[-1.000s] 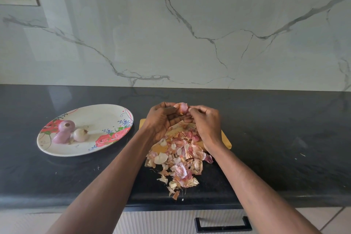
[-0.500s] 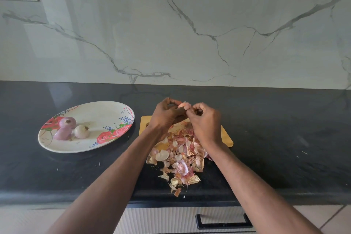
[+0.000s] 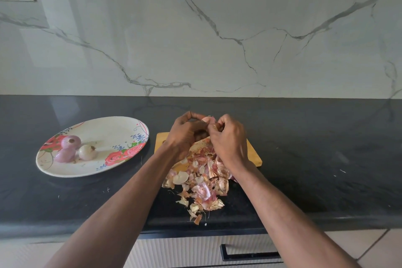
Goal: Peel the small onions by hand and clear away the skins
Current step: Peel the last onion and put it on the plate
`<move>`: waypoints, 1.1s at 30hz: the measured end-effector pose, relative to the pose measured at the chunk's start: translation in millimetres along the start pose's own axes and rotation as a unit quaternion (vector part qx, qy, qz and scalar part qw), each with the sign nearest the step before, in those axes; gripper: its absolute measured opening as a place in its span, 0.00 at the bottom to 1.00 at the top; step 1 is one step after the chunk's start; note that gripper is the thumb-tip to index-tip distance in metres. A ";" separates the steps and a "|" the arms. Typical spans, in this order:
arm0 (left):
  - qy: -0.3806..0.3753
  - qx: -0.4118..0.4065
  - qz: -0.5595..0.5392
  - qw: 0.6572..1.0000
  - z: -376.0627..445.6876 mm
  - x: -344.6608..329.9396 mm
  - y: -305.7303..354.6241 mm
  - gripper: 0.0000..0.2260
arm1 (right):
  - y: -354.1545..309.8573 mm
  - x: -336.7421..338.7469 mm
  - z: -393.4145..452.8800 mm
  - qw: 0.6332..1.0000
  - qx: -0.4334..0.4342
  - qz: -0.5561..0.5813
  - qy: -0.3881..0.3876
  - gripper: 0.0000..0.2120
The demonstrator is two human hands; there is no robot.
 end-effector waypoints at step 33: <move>-0.032 -0.030 0.030 0.999 1.2 1.3 4.6 0.06 | 5.1 3.9 -2.5 0.989 -0.032 0.147 0.007 0.07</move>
Point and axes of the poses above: each hand's wrist, its own z-axis towards the middle knuckle, its own x-axis out of the back of the hand, y = z × x, the point moved 9 cm from there along z, towards the middle knuckle, and after that the axes turned 11 degrees about z, right-handed, at the moved point
